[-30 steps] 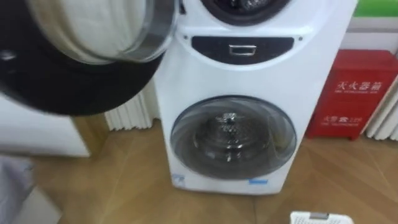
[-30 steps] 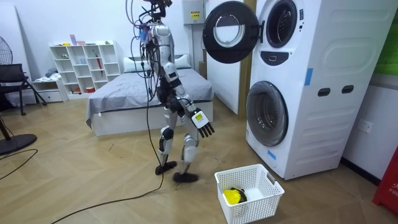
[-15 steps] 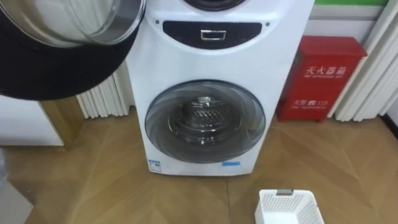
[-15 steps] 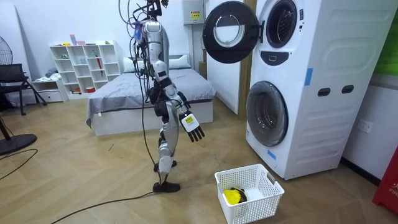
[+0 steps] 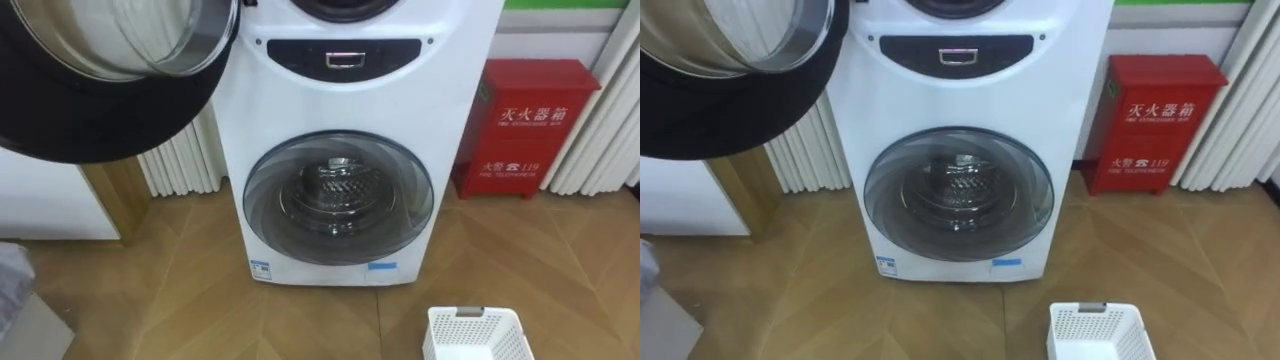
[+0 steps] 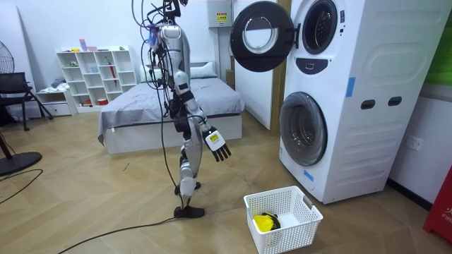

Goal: Pick clothes from washing machine

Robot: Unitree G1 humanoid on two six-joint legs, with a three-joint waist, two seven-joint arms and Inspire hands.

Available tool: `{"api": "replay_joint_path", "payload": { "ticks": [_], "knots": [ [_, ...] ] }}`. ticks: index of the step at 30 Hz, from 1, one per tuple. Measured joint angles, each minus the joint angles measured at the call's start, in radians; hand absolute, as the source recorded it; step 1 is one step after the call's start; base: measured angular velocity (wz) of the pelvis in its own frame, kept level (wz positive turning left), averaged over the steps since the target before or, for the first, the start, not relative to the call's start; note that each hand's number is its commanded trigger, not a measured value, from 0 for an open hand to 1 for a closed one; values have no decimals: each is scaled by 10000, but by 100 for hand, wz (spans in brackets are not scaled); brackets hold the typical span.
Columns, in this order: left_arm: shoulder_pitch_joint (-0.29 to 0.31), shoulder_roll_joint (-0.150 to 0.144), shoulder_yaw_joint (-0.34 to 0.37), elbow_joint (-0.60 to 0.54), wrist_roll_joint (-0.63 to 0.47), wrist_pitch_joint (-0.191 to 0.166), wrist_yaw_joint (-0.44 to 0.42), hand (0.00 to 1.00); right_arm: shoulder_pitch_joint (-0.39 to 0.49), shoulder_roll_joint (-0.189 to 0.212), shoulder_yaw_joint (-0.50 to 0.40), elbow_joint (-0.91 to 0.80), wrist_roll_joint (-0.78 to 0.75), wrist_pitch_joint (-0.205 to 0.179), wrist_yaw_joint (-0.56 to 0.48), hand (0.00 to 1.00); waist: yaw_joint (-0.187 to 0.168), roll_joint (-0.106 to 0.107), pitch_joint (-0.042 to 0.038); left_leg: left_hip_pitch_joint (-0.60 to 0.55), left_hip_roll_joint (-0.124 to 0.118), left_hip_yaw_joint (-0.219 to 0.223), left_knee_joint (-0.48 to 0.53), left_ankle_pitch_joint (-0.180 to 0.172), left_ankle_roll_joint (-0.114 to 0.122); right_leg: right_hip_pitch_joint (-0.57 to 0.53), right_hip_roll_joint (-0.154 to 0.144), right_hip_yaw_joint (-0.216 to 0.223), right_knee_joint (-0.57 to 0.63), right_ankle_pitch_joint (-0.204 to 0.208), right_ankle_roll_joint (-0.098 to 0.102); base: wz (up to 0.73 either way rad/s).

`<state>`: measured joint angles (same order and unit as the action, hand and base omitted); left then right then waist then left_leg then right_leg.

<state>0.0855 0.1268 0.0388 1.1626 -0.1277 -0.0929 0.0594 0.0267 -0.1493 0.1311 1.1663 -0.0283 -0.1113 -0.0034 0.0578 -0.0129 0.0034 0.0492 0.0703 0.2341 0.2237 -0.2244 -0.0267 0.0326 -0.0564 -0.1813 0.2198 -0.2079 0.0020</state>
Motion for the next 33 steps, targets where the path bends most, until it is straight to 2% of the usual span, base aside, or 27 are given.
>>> {"api": "replay_joint_path", "payload": {
  "ticks": [2, 5, 8, 12, 15, 16, 18, 20, 21, 22, 23, 24, 26, 27, 29, 30, 31, 32, 33],
  "knots": [
    [3, -2, -8, -98, 12, -12, -29, 0, 101, 0, -15, 0, 10, -11, -70, 0, -22, -100, -5, 44, -46, -231, -31, 0, 0, 164, -18, -146, -43, 4, 7, 21],
    [11, -2, -20, -103, 26, -44, -37, 0, 204, 9, -298, 0, -12, -34, -119, 0, -2, -120, 1, 221, -118, -523, -104, -1, 1, 408, -39, -188, -168, 12, 34, 6],
    [5, 0, 2, -103, 14, -179, -37, 0, 200, 19, -469, -29, -238, -70, -309, 0, -1, -76, 31, 222, -163, -510, -110, -4, 5, 324, -115, -210, 13, -21, 87, 0],
    [-58, 14, 4, -15, -300, -189, -33, 0, 197, 24, -465, -73, -245, -62, -311, 0, -18, -14, 50, 310, -196, -452, -243, -6, 8, 213, -161, -210, 260, -33, 108, -4],
    [-149, 120, 337, -31, -413, -186, -32, 0, 108, 23, -564, -82, -748, -77, -307, 0, -63, -12, 50, 298, -246, -503, -245, -11, 16, 302, -184, -215, 162, 4, 172, -1],
    [-269, 235, 398, -31, -433, -183, -31, 0, 120, 18, -687, -76, -823, -81, -316, 0, -114, 29, 79, 307, -259, -562, -222, -12, 19, 371, -181, -224, 103, 34, 207, 11],
    [-429, 462, 490, -117, -563, -176, -13, 0, 129, -35, -774, -105, -864, -84, -389, 0, -147, 88, 73, 308, -290, -576, -200, -15, 24, 415, -181, -196, -76, 58, 231, 2],
    [-608, 803, 960, -566, -831, -164, 138, 0, 131, -139, -949, -276, -908, -126, -392, 0, -288, 274, 114, 321, -294, -637, -196, -4, 46, 533, -158, -177, -178, 103, 229, -2],
    [-695, 881, 1135, -726, -872, -164, 187, 0, 137, -150, -1119, -303, -989, -151, -387, 0, -345, 315, 111, 318, -302, -706, -197, 1, 55, 530, -157, -182, -181, 108, 229, 9],
    [-1041, 1084, 1350, -917, -1129, -177, 261, 0, 138, -203, -1398, -299, -1076, -209, -392, 0, -391, 401, 142, 327, -305, -737, -200, 14, 77, 498, -150, -165, -183, 109, 226, 5],
    [-1465, 1325, 1587, -936, -1562, -185, 294, 0, 142, -267, -1600, -307, -1184, -215, -375, 0, -380, 517, 95, 343, -301, -732, -211, 21, 88, 510, -137, -140, -183, 112, 221, 0],
    [-1619, 1467, 1640, -940, -1769, -210, 352, 0, 154, -303, -1662, -310, -1238, -229, -376, 0, -390, 579, 67, 354, -299, -732, -224, 26, 94, 526, -128, -122, -185, 115, 215, -9],
    [-2113, 2033, 2105, -977, -2305, -247, 436, 0, 258, -469, -2018, -410, -1692, -318, -328, 0, -494, 824, -75, 437, -299, -728, -290, 39, 113, 543, -115, -109, -188, 118, 210, -9],
    [-2194, 2203, 2205, -1056, -2340, -246, 452, 0, 312, -509, -2102, -485, -1762, -318, -304, 0, -515, 862, -90, 460, -299, -710, -301, 40, 112, 522, -112, -84, -185, 118, 210, -12],
    [-2606, 2961, 2350, -1707, -2448, -176, 511, 0, 570, -706, -2256, -599, -1765, -294, -295, 0, -495, 925, -102, 487, -298, -727, -359, 41, 112, 516, -77, 91, -241, 119, 207, -13],
    [-2729, 3152, 2356, -1865, -2545, -176, 525, 0, 639, -727, -2332, -624, -1807, -275, -284, 0, -471, 924, -102, 486, -298, -725, -369, 41, 112, 500, -67, 133, -275, 123, 205, -12],
    [-2874, 3530, 2439, -2204, -2595, -187, 574, 0, 790, -748, -2458, -786, -1880, -220, -268, 0, -412, 931, -106, 487, -298, -726, -378, 41, 112, 524, -55, 188, -328, 142, 209, -14],
    [-3024, 3790, 2608, -2422, -2737, -190, 615, 0, 908, -756, -2570, -893, -1878, -206, -253, 0, -460, 946, -108, 489, -300, -732, -379, 41, 112, 532, -52, 169, -329, 156, 211, -10],
    [-3115, 3865, 2748, -2531, -2738, -180, 645, 0, 980, -751, -2649, -975, -1900, -189, -229, 0, -469, 950, -110, 489, -302, -733, -381, 41, 112, 532, -52, 169, -326, 163, 210, -6]
  ]
}}
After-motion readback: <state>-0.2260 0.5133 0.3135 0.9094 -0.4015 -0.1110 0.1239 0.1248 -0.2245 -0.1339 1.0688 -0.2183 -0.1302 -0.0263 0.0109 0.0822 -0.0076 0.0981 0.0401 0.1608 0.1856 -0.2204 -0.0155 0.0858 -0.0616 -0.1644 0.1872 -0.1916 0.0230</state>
